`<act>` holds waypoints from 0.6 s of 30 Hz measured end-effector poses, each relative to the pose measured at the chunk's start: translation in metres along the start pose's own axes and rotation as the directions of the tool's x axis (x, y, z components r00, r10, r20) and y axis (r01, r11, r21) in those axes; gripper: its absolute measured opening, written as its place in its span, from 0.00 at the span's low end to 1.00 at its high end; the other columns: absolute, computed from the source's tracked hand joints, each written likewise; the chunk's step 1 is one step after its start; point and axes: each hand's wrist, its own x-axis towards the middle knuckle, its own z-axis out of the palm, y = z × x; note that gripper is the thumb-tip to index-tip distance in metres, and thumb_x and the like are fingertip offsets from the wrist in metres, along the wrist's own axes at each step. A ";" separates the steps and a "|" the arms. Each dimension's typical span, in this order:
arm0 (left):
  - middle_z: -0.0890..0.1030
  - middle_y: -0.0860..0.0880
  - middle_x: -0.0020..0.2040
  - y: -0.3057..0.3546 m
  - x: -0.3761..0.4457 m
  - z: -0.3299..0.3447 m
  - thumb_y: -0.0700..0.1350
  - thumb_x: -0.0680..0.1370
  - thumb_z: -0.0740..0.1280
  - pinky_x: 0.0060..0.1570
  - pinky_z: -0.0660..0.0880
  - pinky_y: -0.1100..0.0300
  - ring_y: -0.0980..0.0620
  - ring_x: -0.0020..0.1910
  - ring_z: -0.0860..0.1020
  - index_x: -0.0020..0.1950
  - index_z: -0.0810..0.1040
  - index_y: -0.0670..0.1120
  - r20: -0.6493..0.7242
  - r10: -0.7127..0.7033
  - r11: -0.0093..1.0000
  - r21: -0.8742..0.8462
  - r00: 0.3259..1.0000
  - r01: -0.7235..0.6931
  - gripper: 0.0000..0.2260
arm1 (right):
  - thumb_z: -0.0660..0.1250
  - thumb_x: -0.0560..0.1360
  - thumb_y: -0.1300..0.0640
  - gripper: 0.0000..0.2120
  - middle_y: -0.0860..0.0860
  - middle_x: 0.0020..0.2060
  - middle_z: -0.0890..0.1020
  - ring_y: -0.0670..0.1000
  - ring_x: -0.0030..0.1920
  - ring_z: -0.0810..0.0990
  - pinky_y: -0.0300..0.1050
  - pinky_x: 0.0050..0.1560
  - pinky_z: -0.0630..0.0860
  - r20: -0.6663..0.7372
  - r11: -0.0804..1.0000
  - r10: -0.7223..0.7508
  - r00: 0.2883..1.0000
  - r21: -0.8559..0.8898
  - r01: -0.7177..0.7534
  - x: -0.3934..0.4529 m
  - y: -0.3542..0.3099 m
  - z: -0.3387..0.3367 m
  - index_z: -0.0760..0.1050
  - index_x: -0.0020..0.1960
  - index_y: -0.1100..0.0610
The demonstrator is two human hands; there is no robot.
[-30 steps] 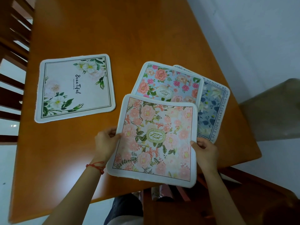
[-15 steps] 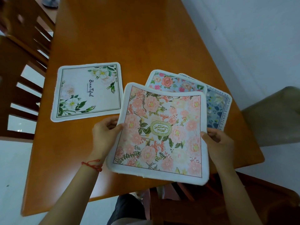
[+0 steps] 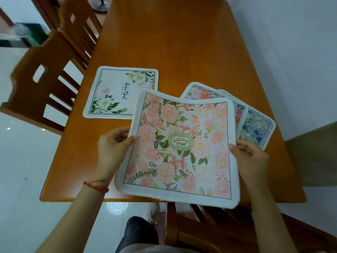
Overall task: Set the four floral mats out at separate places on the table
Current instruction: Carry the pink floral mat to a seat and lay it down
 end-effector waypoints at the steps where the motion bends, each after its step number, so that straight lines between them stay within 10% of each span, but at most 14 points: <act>1: 0.82 0.53 0.42 0.000 -0.007 -0.002 0.39 0.71 0.72 0.42 0.79 0.57 0.49 0.40 0.81 0.53 0.80 0.48 -0.025 -0.012 1.000 0.012 1.000 0.013 0.12 | 0.69 0.72 0.64 0.09 0.45 0.37 0.79 0.40 0.34 0.79 0.26 0.30 0.73 0.021 1.000 -0.005 1.000 0.006 0.005 0.000 -0.001 -0.001 0.76 0.50 0.55; 9: 0.81 0.56 0.43 0.005 -0.069 -0.023 0.41 0.72 0.71 0.37 0.79 0.66 0.56 0.38 0.81 0.53 0.81 0.49 -0.225 -0.082 0.996 0.023 0.971 0.089 0.11 | 0.70 0.71 0.62 0.08 0.48 0.38 0.80 0.50 0.38 0.80 0.42 0.39 0.78 0.188 0.999 -0.038 0.981 0.032 0.032 0.001 -0.007 -0.006 0.79 0.50 0.57; 18: 0.80 0.56 0.40 0.009 -0.131 -0.062 0.39 0.71 0.71 0.32 0.76 0.73 0.65 0.33 0.79 0.48 0.80 0.50 -0.426 -0.177 0.983 -0.120 0.887 0.139 0.08 | 0.70 0.71 0.62 0.08 0.47 0.37 0.80 0.43 0.33 0.79 0.38 0.35 0.80 0.339 0.986 -0.166 0.926 0.085 0.145 -0.021 -0.033 0.015 0.77 0.48 0.53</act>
